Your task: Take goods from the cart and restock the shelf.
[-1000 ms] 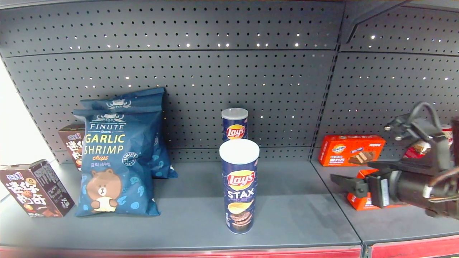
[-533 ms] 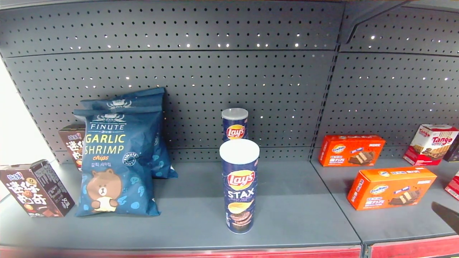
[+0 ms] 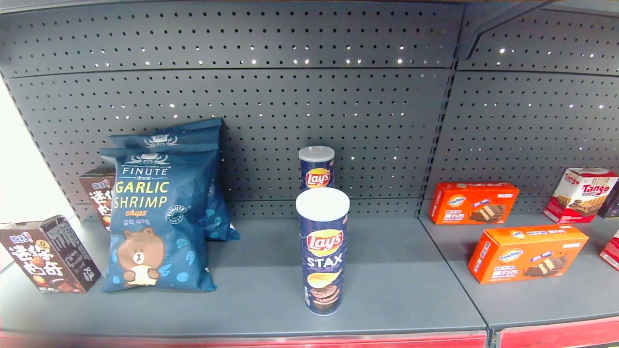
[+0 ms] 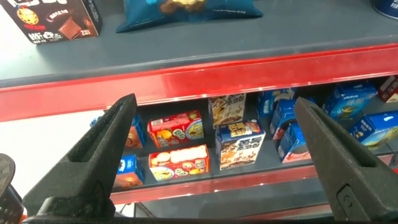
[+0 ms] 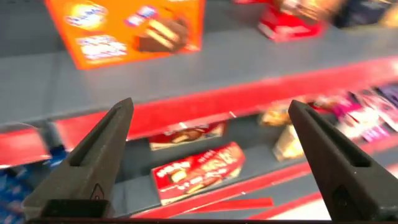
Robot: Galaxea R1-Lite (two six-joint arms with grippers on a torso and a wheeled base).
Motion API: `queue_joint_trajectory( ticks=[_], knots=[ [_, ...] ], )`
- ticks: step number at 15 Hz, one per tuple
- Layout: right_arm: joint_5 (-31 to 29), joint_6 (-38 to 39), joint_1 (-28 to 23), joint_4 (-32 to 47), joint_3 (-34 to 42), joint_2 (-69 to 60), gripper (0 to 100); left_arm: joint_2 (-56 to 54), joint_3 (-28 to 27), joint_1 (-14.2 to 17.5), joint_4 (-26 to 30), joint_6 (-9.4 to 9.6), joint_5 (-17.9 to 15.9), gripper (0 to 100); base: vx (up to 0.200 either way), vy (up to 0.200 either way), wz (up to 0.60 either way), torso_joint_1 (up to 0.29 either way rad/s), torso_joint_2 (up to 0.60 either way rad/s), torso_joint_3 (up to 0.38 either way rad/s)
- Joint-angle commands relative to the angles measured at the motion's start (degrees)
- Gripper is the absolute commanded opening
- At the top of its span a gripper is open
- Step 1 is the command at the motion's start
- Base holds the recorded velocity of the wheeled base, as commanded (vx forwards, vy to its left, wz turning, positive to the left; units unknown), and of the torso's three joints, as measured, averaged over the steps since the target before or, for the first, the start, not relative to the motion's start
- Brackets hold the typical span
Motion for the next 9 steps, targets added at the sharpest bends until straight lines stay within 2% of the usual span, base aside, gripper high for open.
queue_joint_trajectory(
  ticks=[1,4,6,9],
  knots=[
    [3.2,0.1,-2.4,2.5,1.5,-9.3,100,0.1,0.0,0.0,0.0,0.02,0.0,100,0.000,0.000,0.00,0.000,0.00,0.000],
    [16.5,-0.1,1.0,3.0,2.6,-9.4,100,0.1,-0.1,0.0,0.0,0.02,0.0,100,0.000,0.000,0.00,0.000,0.00,0.000],
    [16.9,-0.1,4.0,2.1,3.3,-10.0,100,0.1,-0.1,-0.1,0.0,-0.07,0.0,100,0.000,0.000,0.00,0.000,0.00,0.000],
    [16.7,0.4,2.3,2.1,3.3,-11.7,100,-0.1,-0.1,0.0,0.0,-0.15,0.1,100,0.000,0.000,0.00,0.000,0.00,0.000]
  ],
)
